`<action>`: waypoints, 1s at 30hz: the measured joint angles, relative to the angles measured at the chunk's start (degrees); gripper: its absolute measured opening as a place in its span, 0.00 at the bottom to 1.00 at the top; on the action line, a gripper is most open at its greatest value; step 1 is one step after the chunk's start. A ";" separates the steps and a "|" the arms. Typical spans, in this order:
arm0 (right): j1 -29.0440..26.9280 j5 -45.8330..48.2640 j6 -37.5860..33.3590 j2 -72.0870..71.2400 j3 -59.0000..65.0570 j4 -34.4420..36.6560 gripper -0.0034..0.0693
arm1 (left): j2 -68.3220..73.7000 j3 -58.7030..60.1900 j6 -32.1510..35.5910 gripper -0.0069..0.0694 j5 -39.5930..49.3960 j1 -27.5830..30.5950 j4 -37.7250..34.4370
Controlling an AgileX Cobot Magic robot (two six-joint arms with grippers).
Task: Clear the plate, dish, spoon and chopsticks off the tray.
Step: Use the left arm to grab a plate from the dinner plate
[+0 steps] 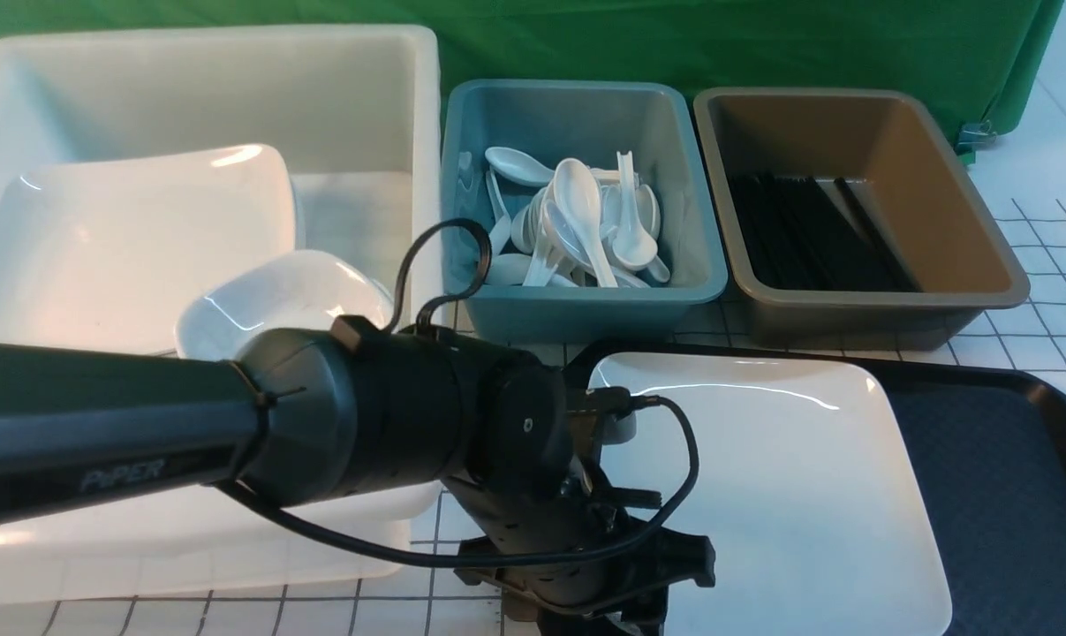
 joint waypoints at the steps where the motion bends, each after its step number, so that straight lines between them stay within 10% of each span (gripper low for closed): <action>1: 0.00 0.00 0.00 0.00 0.00 0.00 0.07 | 0.00 0.00 0.00 0.61 -0.22 0.00 0.00; 16: 0.00 -1.64 -0.01 0.00 0.00 0.07 0.07 | 3.47 -0.22 12.21 0.61 -10.79 0.00 -10.24; 30: 0.00 -1.96 -0.13 0.00 0.00 0.15 0.10 | 5.16 -1.71 -0.77 0.61 -16.94 0.00 7.18</action>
